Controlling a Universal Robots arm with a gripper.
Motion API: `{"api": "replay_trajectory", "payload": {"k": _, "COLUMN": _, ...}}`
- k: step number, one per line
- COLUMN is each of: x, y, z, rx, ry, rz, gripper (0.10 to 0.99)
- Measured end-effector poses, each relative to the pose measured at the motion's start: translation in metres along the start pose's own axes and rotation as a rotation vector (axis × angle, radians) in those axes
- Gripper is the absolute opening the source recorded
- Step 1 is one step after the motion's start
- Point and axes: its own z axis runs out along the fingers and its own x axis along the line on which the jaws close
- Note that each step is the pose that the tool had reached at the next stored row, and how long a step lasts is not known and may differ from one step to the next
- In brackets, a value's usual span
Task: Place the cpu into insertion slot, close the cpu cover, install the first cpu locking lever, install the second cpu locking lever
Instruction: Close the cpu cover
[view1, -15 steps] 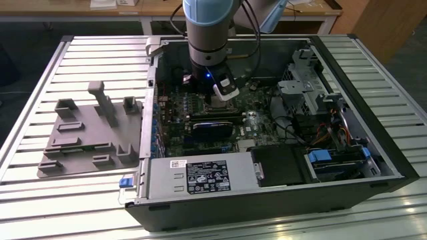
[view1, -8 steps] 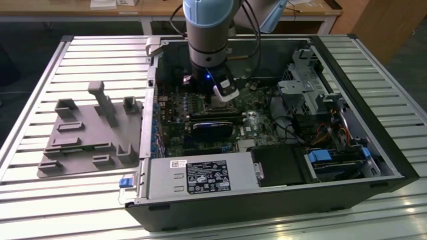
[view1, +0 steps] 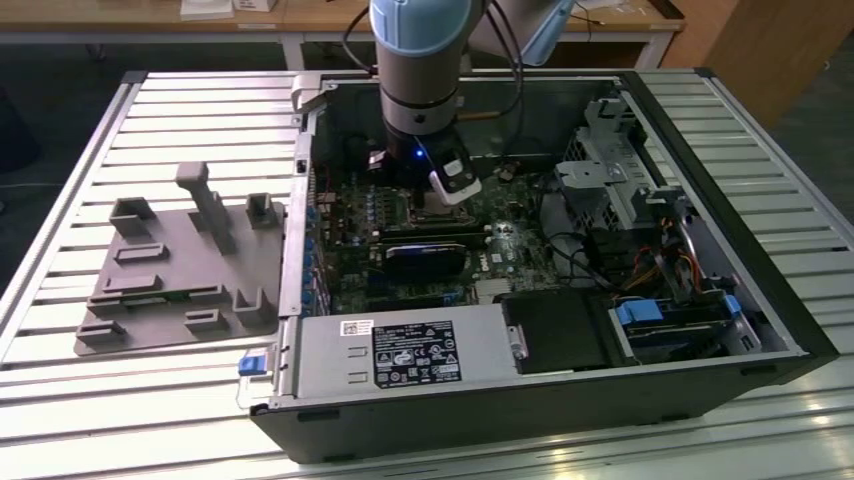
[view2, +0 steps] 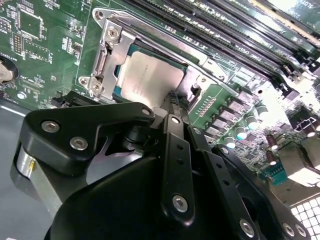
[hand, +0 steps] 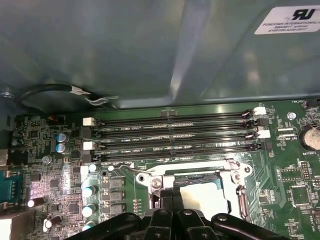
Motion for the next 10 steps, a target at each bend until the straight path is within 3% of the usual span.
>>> {"api": "replay_trajectory", "payload": {"k": 10, "x": -0.0007, "y": 0.0010, "z": -0.0040, "rx": -0.003, "ry": 0.0001, "rz": 0.000, "gripper": 0.102}}
